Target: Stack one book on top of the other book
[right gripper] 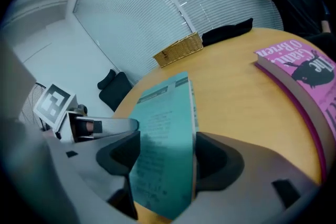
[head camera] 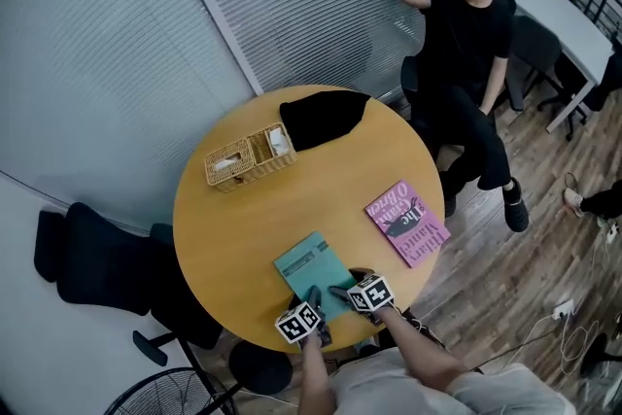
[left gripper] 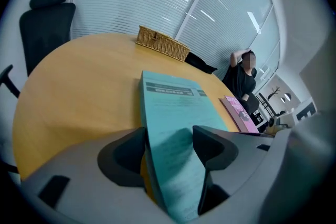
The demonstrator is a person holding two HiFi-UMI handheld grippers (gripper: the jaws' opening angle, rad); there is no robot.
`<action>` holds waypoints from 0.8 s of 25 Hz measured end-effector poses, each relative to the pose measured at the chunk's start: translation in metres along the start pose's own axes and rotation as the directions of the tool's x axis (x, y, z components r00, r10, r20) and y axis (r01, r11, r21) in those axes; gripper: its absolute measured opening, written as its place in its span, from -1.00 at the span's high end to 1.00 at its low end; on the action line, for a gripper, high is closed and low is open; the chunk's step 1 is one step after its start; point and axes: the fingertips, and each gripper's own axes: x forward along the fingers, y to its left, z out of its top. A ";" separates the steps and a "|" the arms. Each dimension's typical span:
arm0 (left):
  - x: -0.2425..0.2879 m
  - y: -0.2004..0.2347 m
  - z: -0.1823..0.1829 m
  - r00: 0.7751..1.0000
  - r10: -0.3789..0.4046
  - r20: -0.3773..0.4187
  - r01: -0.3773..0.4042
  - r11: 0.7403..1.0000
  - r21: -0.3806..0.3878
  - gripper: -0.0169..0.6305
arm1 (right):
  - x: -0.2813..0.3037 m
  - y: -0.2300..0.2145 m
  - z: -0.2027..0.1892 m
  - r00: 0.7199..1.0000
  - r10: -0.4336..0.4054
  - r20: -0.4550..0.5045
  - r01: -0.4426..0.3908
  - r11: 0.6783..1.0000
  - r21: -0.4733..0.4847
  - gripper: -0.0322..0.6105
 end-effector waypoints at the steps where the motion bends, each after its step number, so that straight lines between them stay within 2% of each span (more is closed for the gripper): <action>1: 0.001 -0.001 -0.001 1.000 0.001 0.007 -0.001 1.000 -0.007 0.04 | 0.001 0.000 -0.003 1.000 -0.017 0.000 0.017 1.000 -0.012 -0.11; 5: 0.001 -0.003 -0.004 0.999 0.033 0.003 -0.033 0.999 -0.006 0.04 | 0.000 -0.002 -0.004 0.995 -0.101 0.000 0.101 0.992 -0.073 -0.07; 9: -0.007 -0.014 0.004 0.999 0.051 0.011 -0.052 0.998 0.030 0.04 | -0.013 0.000 0.002 0.989 -0.136 0.057 0.139 0.988 -0.069 -0.07; 15: -0.020 -0.041 0.007 1.000 0.004 0.026 -0.005 0.998 0.055 0.05 | -0.045 0.000 0.012 0.983 -0.156 0.102 0.166 0.981 -0.096 -0.07; 20: -0.034 -0.065 0.003 0.999 -0.037 0.040 0.034 0.996 0.079 0.05 | -0.076 0.002 0.012 0.969 -0.201 0.146 0.219 0.969 -0.116 -0.07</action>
